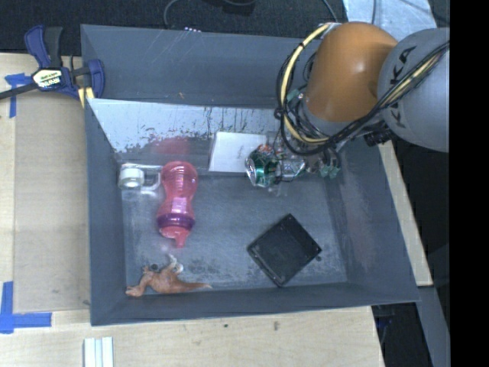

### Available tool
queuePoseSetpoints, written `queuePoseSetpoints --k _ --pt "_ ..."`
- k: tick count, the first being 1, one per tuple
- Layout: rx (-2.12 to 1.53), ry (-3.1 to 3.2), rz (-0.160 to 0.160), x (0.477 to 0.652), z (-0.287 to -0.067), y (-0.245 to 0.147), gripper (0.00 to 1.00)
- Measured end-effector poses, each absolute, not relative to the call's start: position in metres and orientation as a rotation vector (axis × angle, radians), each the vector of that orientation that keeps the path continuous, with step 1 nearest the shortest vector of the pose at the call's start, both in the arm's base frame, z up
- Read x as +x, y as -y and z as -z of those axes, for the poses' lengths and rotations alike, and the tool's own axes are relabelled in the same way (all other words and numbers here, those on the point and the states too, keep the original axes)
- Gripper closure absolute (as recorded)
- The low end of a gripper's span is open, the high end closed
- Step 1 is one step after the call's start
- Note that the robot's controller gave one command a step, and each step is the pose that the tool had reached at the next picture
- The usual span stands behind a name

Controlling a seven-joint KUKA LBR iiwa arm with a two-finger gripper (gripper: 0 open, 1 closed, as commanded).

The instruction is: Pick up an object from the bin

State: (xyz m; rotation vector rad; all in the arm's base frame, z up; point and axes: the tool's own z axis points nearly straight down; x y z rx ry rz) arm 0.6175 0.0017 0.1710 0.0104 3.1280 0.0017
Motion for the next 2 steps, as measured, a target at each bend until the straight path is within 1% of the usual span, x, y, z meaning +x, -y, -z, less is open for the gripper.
queuePoseSetpoints --k 1,2 --pt "0.014 -3.140 -0.002 0.616 -0.219 -0.003 1.00" --pt "0.015 -3.137 -0.002 0.616 -0.234 -0.003 1.00"
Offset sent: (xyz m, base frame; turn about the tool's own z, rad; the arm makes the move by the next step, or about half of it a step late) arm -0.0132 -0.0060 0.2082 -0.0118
